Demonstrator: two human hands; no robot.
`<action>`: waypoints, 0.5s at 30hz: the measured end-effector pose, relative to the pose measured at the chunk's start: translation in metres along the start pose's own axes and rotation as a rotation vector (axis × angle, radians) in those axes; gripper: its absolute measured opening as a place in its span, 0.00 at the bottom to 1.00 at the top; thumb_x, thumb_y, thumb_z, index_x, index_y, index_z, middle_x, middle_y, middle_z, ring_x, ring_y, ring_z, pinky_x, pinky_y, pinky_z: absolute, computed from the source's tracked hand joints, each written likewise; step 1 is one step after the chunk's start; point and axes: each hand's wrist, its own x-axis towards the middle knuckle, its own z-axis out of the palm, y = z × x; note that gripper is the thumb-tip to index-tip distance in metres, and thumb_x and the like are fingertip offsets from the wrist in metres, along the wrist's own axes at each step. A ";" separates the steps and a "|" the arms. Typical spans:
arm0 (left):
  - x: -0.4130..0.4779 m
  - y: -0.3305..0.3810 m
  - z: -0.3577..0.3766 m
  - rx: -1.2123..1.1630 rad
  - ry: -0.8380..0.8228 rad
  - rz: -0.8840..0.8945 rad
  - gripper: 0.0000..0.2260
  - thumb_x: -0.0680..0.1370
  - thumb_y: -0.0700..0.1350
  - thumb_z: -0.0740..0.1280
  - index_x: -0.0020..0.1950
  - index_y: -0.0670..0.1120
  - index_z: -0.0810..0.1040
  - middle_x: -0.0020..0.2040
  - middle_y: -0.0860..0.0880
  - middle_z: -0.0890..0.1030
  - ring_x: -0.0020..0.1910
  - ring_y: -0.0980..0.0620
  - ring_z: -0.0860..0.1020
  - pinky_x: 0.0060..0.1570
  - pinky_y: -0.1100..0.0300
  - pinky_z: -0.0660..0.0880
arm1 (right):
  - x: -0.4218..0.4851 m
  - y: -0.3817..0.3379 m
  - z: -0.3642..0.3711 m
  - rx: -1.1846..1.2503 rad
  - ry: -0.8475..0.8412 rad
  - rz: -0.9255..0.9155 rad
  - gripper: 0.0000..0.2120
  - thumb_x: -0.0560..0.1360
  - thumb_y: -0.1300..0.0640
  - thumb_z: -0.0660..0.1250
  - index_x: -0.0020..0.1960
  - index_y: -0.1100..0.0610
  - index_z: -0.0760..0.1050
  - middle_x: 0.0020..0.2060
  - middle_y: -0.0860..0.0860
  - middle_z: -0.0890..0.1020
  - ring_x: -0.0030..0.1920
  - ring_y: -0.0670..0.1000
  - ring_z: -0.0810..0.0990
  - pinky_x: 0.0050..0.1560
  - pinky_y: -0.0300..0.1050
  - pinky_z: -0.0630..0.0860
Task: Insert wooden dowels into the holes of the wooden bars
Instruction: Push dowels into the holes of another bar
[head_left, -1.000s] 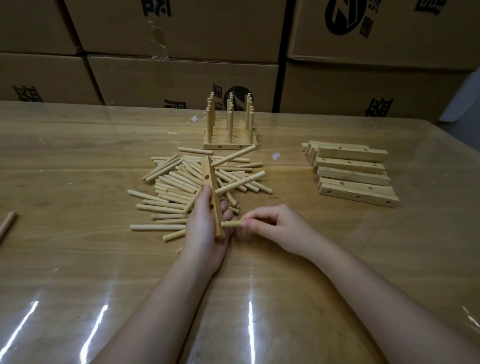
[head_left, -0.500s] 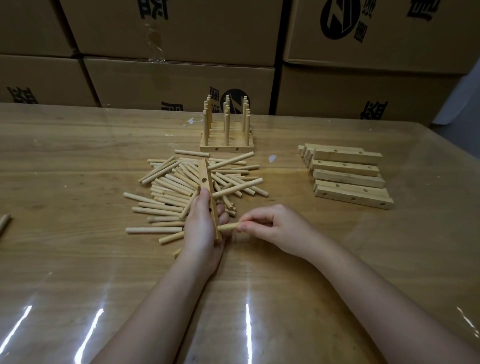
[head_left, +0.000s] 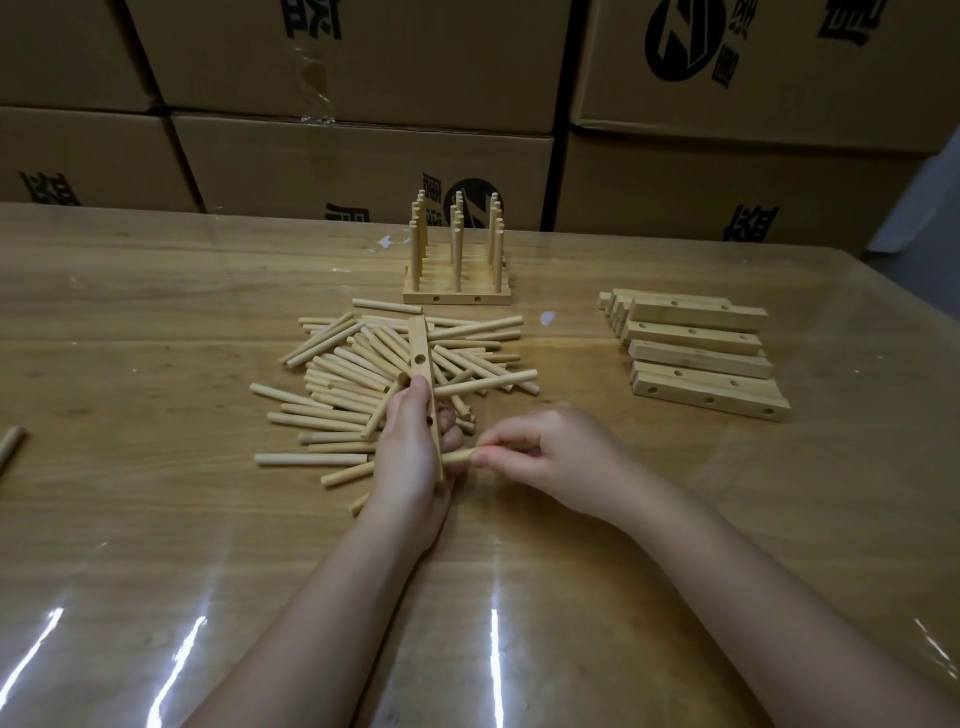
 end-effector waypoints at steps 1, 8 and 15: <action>0.000 0.000 0.000 0.000 0.001 -0.001 0.11 0.81 0.52 0.57 0.44 0.48 0.72 0.28 0.52 0.69 0.24 0.57 0.65 0.22 0.65 0.60 | 0.000 -0.001 -0.001 -0.014 -0.007 0.000 0.12 0.74 0.42 0.62 0.50 0.45 0.80 0.35 0.45 0.82 0.34 0.42 0.75 0.39 0.46 0.74; -0.002 0.000 0.000 -0.002 -0.015 0.014 0.11 0.82 0.51 0.56 0.43 0.48 0.71 0.28 0.51 0.68 0.25 0.56 0.63 0.23 0.64 0.60 | -0.001 -0.007 -0.004 -0.060 -0.026 0.005 0.14 0.74 0.42 0.60 0.50 0.46 0.80 0.35 0.45 0.81 0.32 0.41 0.73 0.37 0.44 0.73; -0.003 -0.001 0.000 0.030 -0.020 0.067 0.10 0.82 0.50 0.56 0.46 0.47 0.70 0.30 0.50 0.67 0.28 0.56 0.63 0.26 0.63 0.60 | -0.002 -0.006 -0.004 -0.013 -0.055 0.040 0.19 0.70 0.37 0.56 0.47 0.45 0.80 0.32 0.46 0.79 0.30 0.41 0.72 0.32 0.39 0.67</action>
